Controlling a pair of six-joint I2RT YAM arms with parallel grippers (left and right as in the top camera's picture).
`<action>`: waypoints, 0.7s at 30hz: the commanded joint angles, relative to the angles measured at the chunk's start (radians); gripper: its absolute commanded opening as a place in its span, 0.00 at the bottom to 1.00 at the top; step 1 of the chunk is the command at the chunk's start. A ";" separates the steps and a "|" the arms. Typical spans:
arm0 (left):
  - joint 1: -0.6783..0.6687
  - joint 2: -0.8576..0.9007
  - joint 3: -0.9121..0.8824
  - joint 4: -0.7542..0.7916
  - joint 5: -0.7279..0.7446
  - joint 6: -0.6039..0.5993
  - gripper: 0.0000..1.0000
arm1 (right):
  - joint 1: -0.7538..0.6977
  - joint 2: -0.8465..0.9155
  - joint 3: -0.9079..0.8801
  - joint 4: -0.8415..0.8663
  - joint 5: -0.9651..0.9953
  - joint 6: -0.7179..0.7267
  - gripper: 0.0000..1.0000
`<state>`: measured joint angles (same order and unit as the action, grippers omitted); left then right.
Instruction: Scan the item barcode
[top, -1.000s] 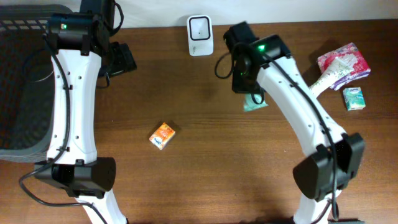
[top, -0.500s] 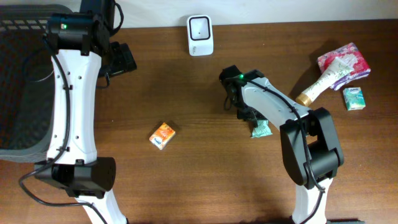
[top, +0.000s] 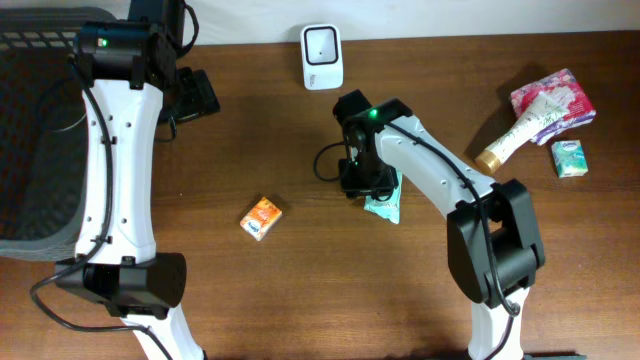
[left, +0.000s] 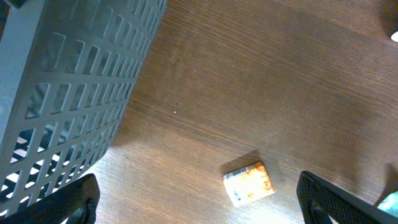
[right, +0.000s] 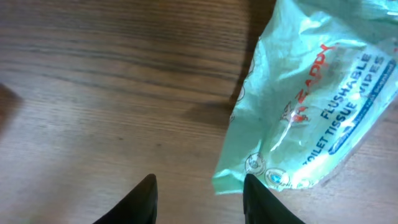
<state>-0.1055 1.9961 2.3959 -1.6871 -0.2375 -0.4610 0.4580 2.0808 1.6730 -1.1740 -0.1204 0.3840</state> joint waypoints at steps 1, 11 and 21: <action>-0.003 -0.026 0.011 -0.001 -0.011 -0.001 0.99 | -0.059 -0.009 0.069 -0.043 0.069 -0.010 0.42; -0.003 -0.026 0.011 -0.001 -0.011 -0.001 0.99 | -0.130 -0.007 -0.216 0.246 0.053 -0.010 0.45; -0.003 -0.026 0.011 -0.001 -0.011 -0.001 0.99 | -0.129 0.008 0.143 0.796 0.053 -0.063 0.04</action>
<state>-0.1055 1.9961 2.3959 -1.6859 -0.2375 -0.4614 0.3233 2.0872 1.7996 -0.4908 -0.0692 0.3580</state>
